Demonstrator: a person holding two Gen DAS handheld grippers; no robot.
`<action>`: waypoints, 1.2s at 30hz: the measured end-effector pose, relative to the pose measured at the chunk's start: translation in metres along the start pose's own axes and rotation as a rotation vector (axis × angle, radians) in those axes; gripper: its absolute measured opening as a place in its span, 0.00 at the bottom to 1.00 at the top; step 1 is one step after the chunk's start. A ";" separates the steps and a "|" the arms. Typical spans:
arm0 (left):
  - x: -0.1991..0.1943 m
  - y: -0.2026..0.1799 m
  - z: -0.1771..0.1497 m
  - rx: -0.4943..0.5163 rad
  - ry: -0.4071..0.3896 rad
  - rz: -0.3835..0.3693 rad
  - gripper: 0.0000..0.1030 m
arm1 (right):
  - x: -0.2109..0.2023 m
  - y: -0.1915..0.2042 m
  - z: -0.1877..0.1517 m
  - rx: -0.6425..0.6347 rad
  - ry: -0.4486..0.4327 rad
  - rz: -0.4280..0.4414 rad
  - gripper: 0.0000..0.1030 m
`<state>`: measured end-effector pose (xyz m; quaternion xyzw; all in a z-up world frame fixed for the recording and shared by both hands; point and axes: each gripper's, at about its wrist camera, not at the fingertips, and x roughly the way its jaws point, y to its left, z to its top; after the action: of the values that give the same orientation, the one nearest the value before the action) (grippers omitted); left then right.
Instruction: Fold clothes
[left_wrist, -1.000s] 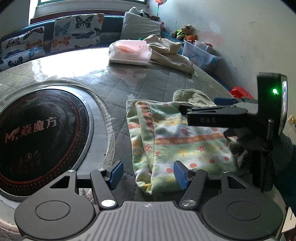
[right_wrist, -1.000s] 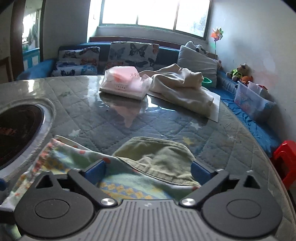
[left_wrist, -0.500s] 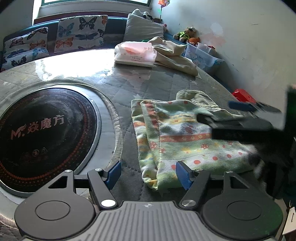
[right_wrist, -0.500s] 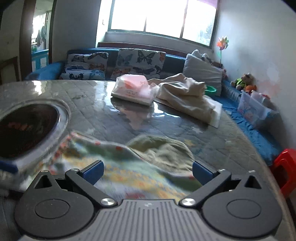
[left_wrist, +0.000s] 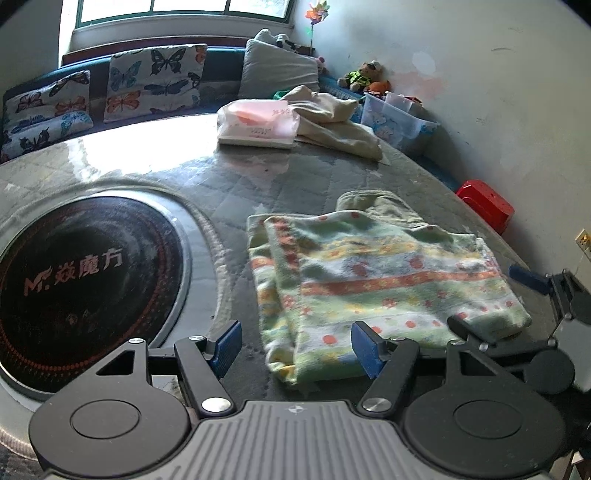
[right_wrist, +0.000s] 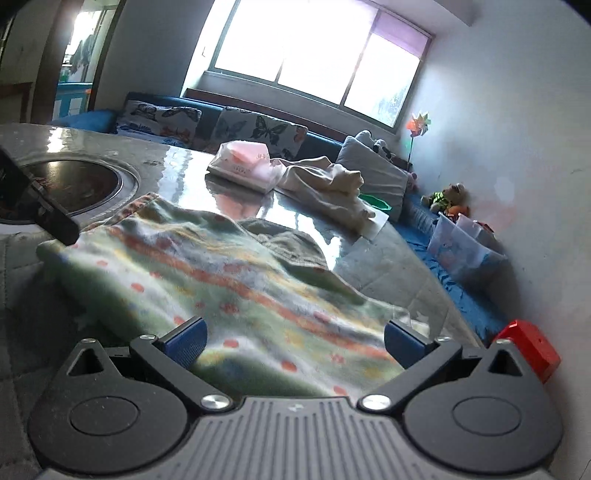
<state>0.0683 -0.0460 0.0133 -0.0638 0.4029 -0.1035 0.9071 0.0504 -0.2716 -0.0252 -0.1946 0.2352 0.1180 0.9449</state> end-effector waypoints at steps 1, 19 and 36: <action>0.001 -0.004 0.001 0.008 -0.002 -0.002 0.66 | -0.001 0.000 -0.001 0.007 -0.003 -0.005 1.00; 0.026 -0.045 -0.006 0.119 -0.002 0.015 0.67 | -0.003 0.014 -0.022 -0.174 -0.111 -0.219 1.00; 0.027 -0.040 -0.007 0.105 -0.002 0.018 0.72 | -0.003 0.006 -0.041 -0.319 -0.119 -0.418 1.00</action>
<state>0.0757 -0.0912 -0.0029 -0.0127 0.3967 -0.1162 0.9105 0.0294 -0.2840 -0.0586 -0.3779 0.1125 -0.0328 0.9184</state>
